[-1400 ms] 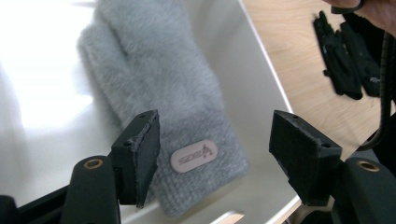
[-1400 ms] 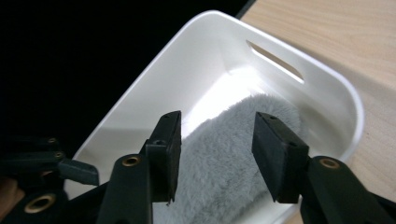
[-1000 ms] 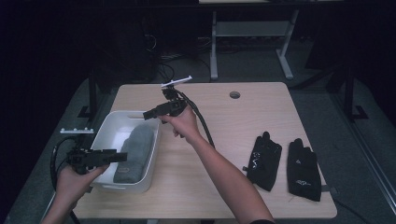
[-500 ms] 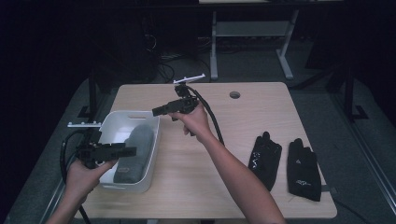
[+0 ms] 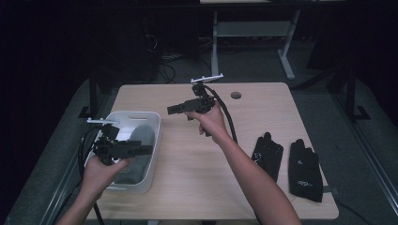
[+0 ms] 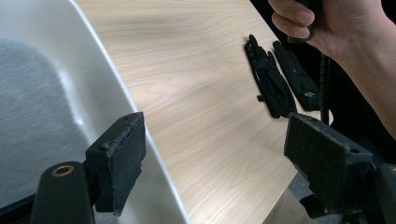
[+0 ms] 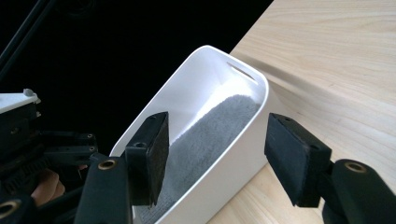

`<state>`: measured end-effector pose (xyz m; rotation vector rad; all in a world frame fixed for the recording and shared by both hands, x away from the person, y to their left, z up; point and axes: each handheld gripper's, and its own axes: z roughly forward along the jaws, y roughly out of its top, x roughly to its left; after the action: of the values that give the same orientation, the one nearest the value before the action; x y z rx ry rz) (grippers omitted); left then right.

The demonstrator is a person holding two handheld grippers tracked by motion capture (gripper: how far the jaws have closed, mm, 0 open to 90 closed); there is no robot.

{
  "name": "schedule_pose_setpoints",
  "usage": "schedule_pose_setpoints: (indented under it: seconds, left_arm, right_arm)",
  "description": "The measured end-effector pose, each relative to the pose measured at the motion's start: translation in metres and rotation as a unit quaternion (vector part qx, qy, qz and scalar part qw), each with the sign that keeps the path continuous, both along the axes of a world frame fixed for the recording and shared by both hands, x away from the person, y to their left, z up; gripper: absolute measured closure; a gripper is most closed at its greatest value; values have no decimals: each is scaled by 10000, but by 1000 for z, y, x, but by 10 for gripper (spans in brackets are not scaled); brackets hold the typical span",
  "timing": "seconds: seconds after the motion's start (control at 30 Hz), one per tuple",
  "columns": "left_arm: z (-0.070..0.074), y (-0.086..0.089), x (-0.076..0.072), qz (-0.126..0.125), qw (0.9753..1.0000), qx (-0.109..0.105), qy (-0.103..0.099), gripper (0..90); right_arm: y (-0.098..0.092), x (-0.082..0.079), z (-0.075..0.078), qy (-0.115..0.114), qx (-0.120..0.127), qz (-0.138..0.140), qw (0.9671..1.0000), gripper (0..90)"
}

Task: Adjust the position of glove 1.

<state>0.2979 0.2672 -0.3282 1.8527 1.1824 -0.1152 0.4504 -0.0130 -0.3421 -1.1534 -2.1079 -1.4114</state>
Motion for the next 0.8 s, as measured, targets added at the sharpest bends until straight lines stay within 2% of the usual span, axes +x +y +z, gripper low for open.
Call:
schedule_pose_setpoints:
  seconds: [0.47, 0.8]
  left_arm:
    - [-2, -34, 7, -322, 9994, 10, -84, 207]
    - [-4, -60, 10, -510, 9987, -23, -68, 201]
  right_arm:
    - [-40, -6, 4, -38, 5, -213, 9998, 386]
    - [-66, -12, 3, 9, 13, -324, 9995, 380]
